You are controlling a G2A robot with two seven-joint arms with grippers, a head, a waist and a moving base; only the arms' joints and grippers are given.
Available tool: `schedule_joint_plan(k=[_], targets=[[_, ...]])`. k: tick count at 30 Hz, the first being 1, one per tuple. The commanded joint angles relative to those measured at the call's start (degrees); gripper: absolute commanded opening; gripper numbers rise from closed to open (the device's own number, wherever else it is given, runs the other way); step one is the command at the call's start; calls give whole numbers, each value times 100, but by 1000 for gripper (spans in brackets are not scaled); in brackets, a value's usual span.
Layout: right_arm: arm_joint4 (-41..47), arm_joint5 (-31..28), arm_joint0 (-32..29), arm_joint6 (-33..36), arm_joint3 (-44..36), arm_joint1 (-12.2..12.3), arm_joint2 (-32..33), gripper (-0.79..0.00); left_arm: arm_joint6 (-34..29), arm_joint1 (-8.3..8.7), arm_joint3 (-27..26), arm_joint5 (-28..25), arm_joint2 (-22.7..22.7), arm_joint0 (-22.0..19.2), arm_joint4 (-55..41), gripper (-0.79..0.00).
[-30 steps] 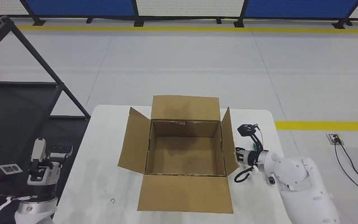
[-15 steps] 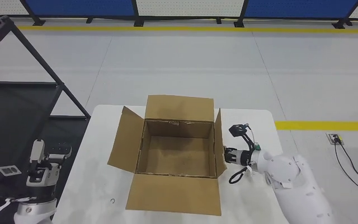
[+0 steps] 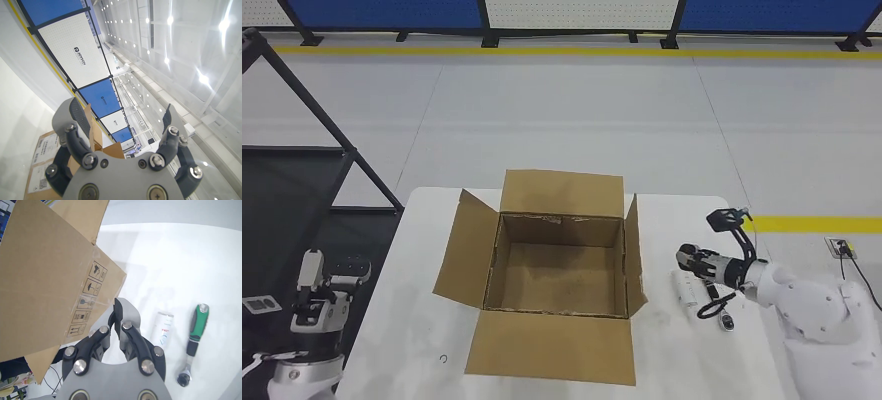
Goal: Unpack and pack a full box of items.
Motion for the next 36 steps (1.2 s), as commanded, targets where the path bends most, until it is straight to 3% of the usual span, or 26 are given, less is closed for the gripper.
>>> schedule_joint_plan(k=[1,2,10,23,31,35,36], targets=[[-79,37,-116,127,-145,43,129,-37,-10,0,7,19,15,-19,12,0],[-107,63,-173,194,-189,61,169,0,-12,0,7,26,23,-27,13,0],[-773,-57,-357,367,-139,157,-61,0,-28,-1,9,37,52,-51,31,0],[-1536,-334,11,277,653,215,-765,0,47,-12,-27,55,86,-21,110,0],[-2041,-219,356,176,1233,198,-1298,-65,84,-20,-20,28,64,10,69,0],[-2217,-99,469,109,1390,181,-1509,-142,96,-22,-15,23,64,10,69,0],[-2251,-80,495,102,1424,179,-1546,-197,96,-23,-11,22,61,10,68,0]])
